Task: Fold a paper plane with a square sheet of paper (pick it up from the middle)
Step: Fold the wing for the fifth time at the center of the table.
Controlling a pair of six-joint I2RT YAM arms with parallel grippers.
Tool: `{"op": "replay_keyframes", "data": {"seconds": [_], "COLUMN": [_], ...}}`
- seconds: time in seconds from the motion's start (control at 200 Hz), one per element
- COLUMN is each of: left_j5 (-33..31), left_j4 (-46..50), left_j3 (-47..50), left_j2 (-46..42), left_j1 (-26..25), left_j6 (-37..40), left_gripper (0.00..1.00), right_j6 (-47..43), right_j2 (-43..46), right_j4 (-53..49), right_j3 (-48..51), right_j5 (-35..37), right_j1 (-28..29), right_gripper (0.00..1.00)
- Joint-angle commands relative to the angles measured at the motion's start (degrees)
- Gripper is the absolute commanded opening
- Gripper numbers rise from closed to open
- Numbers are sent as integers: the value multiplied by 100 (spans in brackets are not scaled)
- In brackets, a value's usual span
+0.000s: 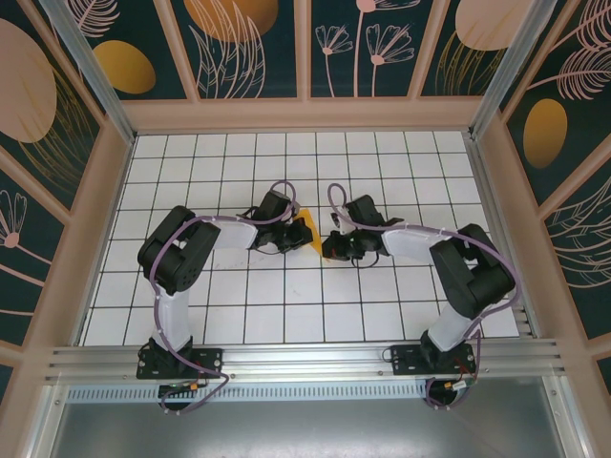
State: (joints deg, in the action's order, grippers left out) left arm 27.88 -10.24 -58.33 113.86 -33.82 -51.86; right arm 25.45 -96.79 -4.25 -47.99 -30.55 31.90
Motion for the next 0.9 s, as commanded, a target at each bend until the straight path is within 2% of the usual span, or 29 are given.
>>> {"op": "replay_keyframes", "data": {"seconds": [0.0,0.135,0.16,0.25,0.585,0.761,0.891], "left_j5": [-812,-778,-771,-716,-841,-925,-692], "left_j4": [556,549,545,524,949,976,702], "left_j3": [65,48,49,-2,-831,-852,-675], "left_j2": [351,346,346,315,-116,-241,-232], "left_j1": [80,78,84,78,78,111,104], "left_j6": [175,191,198,305,1708,1821,1721], "left_gripper": [5,5,5,5,17,18,17], "right_j6": [145,121,118,127,39,87,109], "right_j2": [-343,-577,-612,-672,-849,-844,-865], "right_j4": [286,225,215,152,-203,-159,-159], "right_j3": [-247,-343,-324,-202,86,102,79], "right_j5": [-115,2,25,126,321,309,313], "right_j1": [-23,-20,-191,-264,-357,-354,-360], "right_gripper": [4,3,3,3,2,2,2]}}
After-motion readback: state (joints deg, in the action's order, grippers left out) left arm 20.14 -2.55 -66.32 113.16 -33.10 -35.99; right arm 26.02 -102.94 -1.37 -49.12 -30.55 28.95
